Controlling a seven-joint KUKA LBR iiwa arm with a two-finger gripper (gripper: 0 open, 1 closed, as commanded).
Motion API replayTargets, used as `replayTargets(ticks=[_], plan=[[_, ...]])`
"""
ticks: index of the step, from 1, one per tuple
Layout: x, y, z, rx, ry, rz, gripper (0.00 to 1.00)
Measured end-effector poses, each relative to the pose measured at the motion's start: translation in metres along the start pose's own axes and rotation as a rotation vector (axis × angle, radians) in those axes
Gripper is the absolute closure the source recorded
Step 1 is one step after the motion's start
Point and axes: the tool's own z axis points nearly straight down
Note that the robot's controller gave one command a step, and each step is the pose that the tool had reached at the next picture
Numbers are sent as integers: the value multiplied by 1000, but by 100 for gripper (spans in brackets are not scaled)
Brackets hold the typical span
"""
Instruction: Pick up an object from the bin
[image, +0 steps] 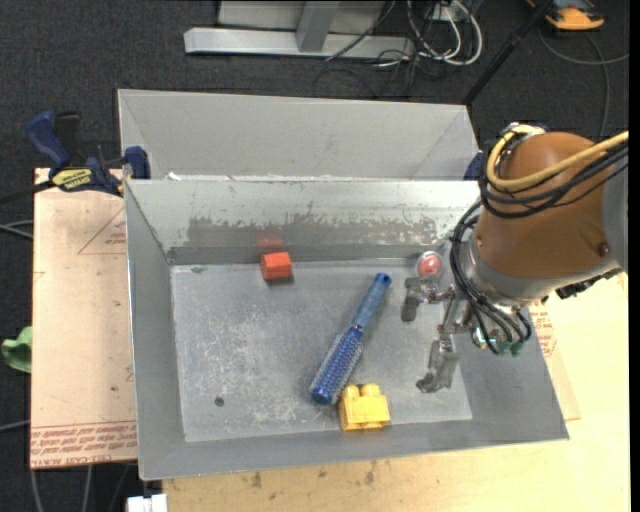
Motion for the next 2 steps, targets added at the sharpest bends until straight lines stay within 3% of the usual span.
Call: replayTargets(ticks=[1,2], plan=[[-27,47,171,-2,-16,-13,0],[-30,45,165,-1,-28,-10,100]])
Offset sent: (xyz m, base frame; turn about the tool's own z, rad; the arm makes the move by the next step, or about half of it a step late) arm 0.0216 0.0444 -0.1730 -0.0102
